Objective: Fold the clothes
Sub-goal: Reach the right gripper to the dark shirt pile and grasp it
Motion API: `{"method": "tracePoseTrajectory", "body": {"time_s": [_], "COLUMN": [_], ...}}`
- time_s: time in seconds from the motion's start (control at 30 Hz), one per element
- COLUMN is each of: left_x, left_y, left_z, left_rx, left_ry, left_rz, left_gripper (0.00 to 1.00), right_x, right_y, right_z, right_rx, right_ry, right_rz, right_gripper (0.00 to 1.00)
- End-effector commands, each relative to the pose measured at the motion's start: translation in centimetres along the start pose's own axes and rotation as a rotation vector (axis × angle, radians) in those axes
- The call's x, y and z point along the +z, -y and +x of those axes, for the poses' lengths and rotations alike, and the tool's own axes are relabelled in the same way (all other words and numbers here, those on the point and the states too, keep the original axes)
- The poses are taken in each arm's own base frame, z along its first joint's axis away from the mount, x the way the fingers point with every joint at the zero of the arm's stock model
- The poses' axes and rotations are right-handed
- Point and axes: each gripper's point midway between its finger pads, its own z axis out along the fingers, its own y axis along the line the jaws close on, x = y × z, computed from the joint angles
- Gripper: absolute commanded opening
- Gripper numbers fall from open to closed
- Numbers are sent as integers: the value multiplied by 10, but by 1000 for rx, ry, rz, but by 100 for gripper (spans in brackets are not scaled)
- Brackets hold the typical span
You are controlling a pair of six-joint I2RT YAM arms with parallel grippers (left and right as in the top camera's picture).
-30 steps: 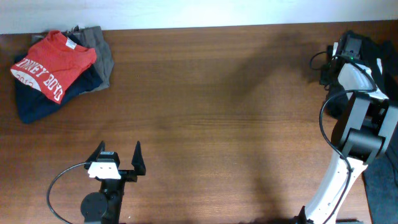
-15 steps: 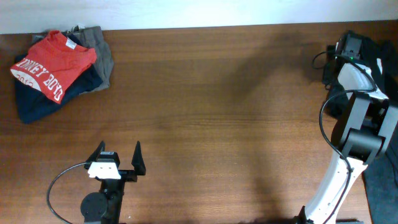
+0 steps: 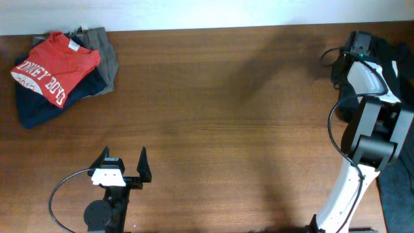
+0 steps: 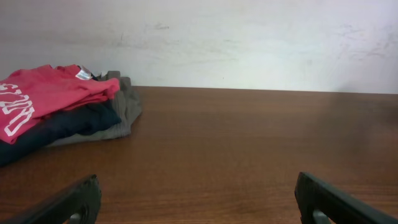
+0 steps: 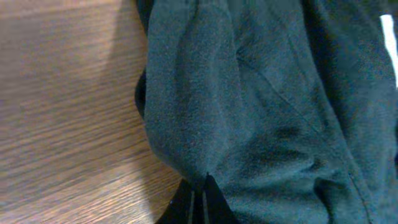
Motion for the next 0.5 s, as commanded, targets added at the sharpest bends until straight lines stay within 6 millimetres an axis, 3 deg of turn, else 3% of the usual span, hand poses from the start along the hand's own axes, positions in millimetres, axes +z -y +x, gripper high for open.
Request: {"method": "tracePoseTrajectory", "body": {"time_s": [0.0,0.2,0.37,0.47], "left_x": [0,0,0,0], "left_y": [-2,-2,-2,-2], "left_z": [2,2,2,2], "left_rx": [-2,-3,-2,-3], "left_ry": [-1,0,-1,0], "left_rz": [-11,-11,-11,-11], "left_gripper": [99,99,99,99], "right_x": [-46,-77,-99,-129], "right_y": [16,28,33,33], "right_z": [-38,-54,-60,-70], "right_rx": [53,79,121,158], "right_ry": [115,171,197,243], "right_rz": [18,22,16,3], "right_gripper": [5,11,4,4]}}
